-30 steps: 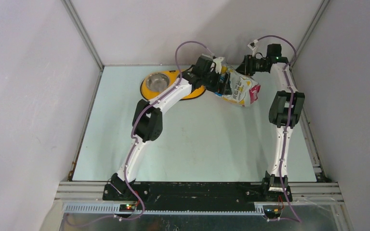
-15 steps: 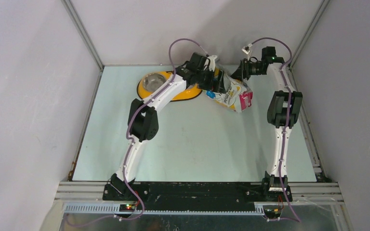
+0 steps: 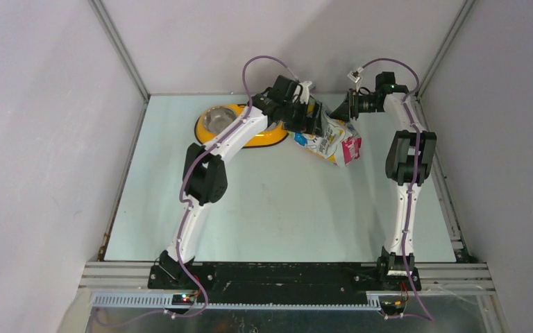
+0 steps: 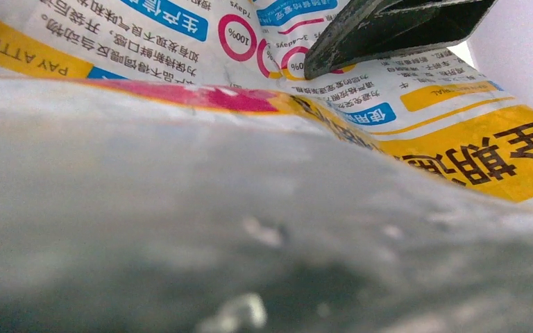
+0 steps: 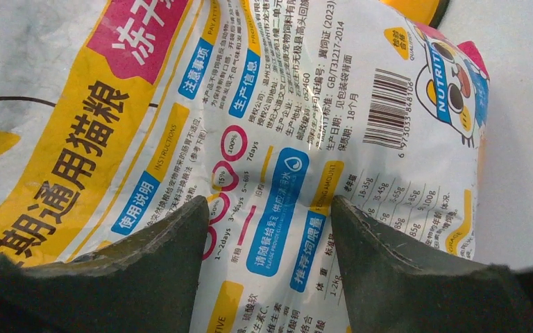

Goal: Serve the pet food
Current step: Move the pet food bag to the center of the board.

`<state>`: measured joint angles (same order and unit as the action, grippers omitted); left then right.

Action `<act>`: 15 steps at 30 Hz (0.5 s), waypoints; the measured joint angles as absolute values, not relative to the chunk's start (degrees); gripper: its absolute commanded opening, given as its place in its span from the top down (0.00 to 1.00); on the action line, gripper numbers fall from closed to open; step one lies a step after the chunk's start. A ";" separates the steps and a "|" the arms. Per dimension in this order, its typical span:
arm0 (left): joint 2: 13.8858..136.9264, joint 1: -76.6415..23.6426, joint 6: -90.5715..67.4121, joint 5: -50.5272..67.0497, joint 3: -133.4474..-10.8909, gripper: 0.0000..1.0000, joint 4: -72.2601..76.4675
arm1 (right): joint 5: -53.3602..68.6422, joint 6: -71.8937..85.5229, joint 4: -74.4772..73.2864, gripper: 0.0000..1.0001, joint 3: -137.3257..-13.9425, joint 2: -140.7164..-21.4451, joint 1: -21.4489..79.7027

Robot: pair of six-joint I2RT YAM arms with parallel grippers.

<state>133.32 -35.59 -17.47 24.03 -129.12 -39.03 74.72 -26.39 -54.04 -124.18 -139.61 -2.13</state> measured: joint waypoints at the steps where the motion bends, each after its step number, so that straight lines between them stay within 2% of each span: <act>1: 133.32 -35.64 -17.58 23.92 -129.12 0.00 -38.81 | 74.59 -25.82 -54.06 0.33 -124.73 -139.81 -2.24; 15: 135.26 -37.17 -18.15 22.68 -134.19 0.00 -25.32 | 65.58 15.25 -44.77 0.31 -133.12 -146.04 -4.64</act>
<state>135.26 -37.17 -18.15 22.68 -134.19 -25.32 65.58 15.25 -44.77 -133.12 -146.04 -4.64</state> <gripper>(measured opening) 0.996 0.679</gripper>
